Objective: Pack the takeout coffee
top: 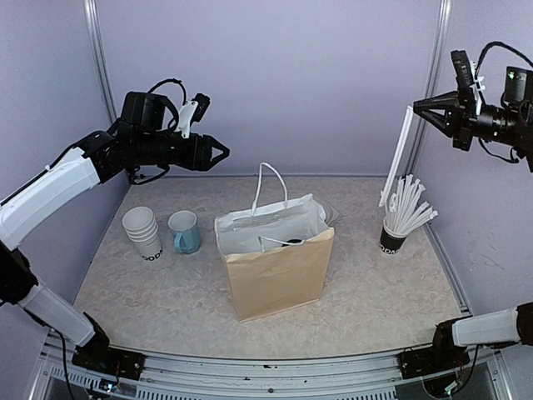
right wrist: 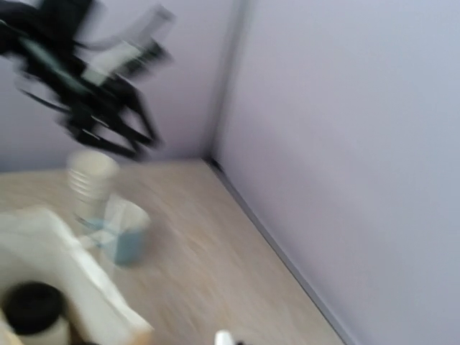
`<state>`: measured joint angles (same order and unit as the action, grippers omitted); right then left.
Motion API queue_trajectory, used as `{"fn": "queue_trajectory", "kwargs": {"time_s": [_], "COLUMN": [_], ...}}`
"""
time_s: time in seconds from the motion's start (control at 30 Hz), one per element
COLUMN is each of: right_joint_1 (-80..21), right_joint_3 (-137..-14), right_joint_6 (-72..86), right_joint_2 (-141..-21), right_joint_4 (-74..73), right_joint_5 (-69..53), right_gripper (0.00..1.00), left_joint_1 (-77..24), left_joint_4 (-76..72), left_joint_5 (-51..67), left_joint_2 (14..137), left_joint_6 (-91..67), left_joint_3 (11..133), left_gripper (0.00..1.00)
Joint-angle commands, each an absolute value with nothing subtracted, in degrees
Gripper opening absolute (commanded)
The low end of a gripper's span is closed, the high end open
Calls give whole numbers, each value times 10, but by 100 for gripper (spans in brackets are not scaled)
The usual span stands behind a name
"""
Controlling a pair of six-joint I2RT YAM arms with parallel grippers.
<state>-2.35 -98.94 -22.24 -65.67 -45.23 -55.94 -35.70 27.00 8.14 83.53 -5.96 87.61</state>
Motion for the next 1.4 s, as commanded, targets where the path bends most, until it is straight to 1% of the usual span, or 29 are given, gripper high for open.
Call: {"fn": "queue_trajectory", "kwargs": {"time_s": [0.0,0.2,0.37,0.57,0.8,1.07,1.17,1.37], "right_joint_1": [-59,-147,-243,-330,-359,-367,-393,-468], "right_joint_3": [-1036,-1063,-1150,-1200,-1162,-1163,-1163,-1179], "right_joint_6": [-221,-203,-205,-250,-307,-397,-412,-407], "right_joint_2": [-687,-738,-809,-880,-886,-905,-922,-983], "right_joint_4": [-464,-430,-438,-463,-498,-605,-632,-627], "right_joint_5": [-675,-686,-667,-589,-521,-462,-437,-378], "right_gripper": [0,0,0,0,0,0,0,0], "left_joint_1": [-349,-342,-339,-339,-328,-315,-313,-310], "left_joint_4": [271,259,259,257,260,260,257,258], "left_joint_5": [68,61,61,61,56,64,65,68], "left_joint_2": [843,838,835,822,801,808,809,809], "left_joint_6": [-63,-72,-78,-83,-69,-57,-54,-52], "left_joint_3": [884,865,853,834,812,806,802,794], "left_gripper": [60,60,59,59,60,60,60,60]}}
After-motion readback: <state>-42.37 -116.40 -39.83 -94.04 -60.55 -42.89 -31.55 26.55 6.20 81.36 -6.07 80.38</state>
